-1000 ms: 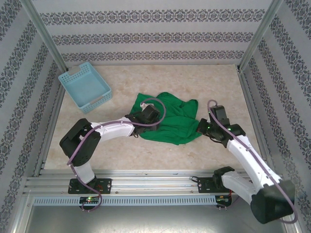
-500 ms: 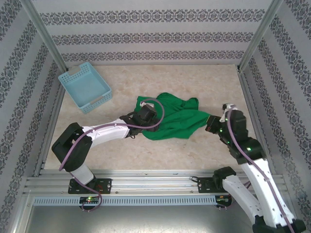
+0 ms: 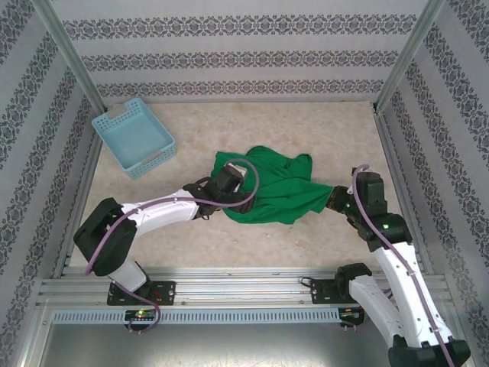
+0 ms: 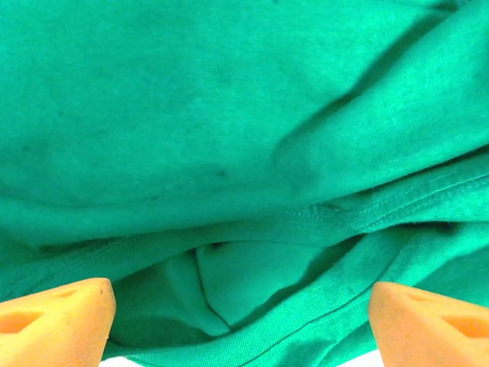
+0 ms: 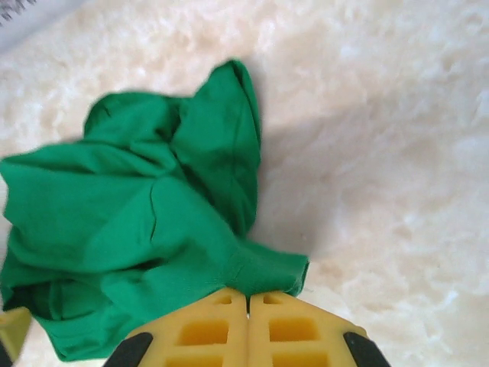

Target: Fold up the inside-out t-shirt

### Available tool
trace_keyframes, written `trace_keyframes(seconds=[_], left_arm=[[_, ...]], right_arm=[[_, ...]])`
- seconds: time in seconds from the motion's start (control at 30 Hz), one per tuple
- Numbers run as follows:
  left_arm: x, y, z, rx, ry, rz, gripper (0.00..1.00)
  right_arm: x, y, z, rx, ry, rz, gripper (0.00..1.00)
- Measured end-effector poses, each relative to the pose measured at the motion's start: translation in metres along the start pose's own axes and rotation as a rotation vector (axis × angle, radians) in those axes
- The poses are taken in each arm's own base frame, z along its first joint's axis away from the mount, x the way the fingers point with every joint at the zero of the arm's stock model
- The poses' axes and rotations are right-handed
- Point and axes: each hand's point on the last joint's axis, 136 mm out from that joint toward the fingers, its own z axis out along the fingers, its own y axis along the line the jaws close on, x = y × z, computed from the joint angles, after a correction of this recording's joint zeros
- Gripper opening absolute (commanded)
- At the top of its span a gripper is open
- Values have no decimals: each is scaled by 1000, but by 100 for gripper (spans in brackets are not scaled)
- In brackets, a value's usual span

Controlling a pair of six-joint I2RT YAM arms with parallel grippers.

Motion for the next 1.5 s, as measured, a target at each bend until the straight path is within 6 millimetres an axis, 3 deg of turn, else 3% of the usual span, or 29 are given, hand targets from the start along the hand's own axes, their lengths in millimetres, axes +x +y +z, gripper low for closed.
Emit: trace_keyframes(seconds=[0.23,0.43,0.6,0.77,0.87,0.97,1.07,1.3,1.4,1.5], left_arm=[[16,-32,-6,111,31,116,93],[26,-39,0,140,66,146,85],[29,-13,22,-8,90,125,84],[7,22,14,-96,33,21,83],[-2,29,13,-125,17,-1,81],[-9,31,25,-154,34,-15,73],[-5,47,36,-214,56,-56,75],[7,82,33,-333,88,-145,78],[15,86,34,-346,105,-173,69],[27,93,41,-354,139,-201,45]], right_arm=[[4,-2,4,13,24,-10,0],[8,-3,9,23,49,-11,0],[11,-14,10,70,66,-1,0],[14,-26,13,119,87,29,0],[14,-28,14,123,85,41,0],[18,-30,16,129,95,45,0],[19,-34,16,141,94,53,0],[16,-41,16,162,83,76,0],[16,-41,18,163,85,77,0],[16,-41,21,167,92,77,0]])
